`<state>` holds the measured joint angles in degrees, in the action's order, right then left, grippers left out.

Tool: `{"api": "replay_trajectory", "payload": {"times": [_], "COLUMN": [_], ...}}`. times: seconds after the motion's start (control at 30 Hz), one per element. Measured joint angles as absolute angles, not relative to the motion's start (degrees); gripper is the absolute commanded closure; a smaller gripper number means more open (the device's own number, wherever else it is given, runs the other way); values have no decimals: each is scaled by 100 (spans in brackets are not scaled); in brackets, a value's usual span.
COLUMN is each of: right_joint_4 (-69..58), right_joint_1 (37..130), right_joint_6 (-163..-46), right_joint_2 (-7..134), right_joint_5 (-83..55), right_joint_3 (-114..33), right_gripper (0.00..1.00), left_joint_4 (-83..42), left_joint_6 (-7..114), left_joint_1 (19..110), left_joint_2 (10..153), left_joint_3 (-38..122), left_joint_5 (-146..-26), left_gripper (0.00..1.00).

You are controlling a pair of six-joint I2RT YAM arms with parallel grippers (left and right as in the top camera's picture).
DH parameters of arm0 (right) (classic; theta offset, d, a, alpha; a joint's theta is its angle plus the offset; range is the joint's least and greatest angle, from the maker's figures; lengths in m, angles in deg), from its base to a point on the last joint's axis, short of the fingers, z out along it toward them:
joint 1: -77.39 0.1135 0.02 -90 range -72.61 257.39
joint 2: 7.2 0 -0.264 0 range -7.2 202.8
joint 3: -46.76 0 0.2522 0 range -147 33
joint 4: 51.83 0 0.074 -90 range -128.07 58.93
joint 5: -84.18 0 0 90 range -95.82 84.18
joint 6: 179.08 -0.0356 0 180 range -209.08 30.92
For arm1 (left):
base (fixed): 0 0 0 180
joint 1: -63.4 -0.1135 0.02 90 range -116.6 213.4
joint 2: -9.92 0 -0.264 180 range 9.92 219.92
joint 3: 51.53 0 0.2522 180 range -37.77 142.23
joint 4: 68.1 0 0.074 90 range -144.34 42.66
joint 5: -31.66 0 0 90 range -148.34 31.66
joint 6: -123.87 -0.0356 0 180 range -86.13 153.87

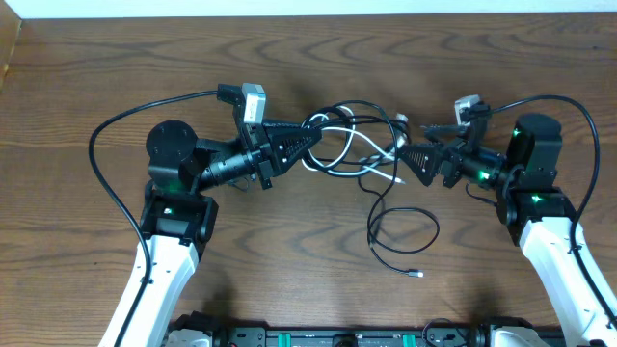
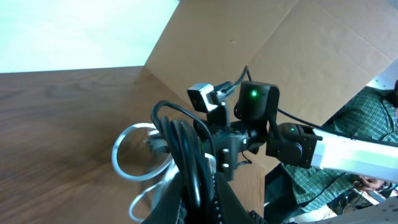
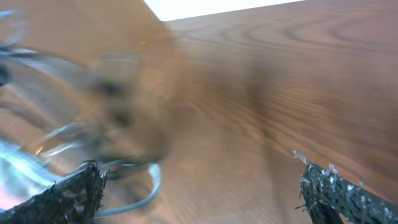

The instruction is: Untangle cables

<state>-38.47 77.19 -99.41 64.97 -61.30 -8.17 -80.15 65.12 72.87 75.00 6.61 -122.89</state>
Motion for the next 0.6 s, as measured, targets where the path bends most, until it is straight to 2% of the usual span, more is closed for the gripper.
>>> {"api": "replay_trajectory", "payload": {"times": [0.23, 0.6], "right_joint_4": [-3987, -4020], "right_joint_1": [7719, 7719], "right_joint_6": [-9735, -9919], "right_joint_2": [6497, 6497], "right_joint_5": [-7053, -7149], "right_joint_3": [-817, -817], "right_gripper": [1, 1], "left_joint_4": [-7440, -7339], "left_joint_6": [6512, 6514], "left_joint_1": [7123, 6981], "left_joint_2": [7500, 7500], "left_joint_3": [661, 661], "left_joint_5": [-12033, -11780], "left_gripper": [92, 93]}}
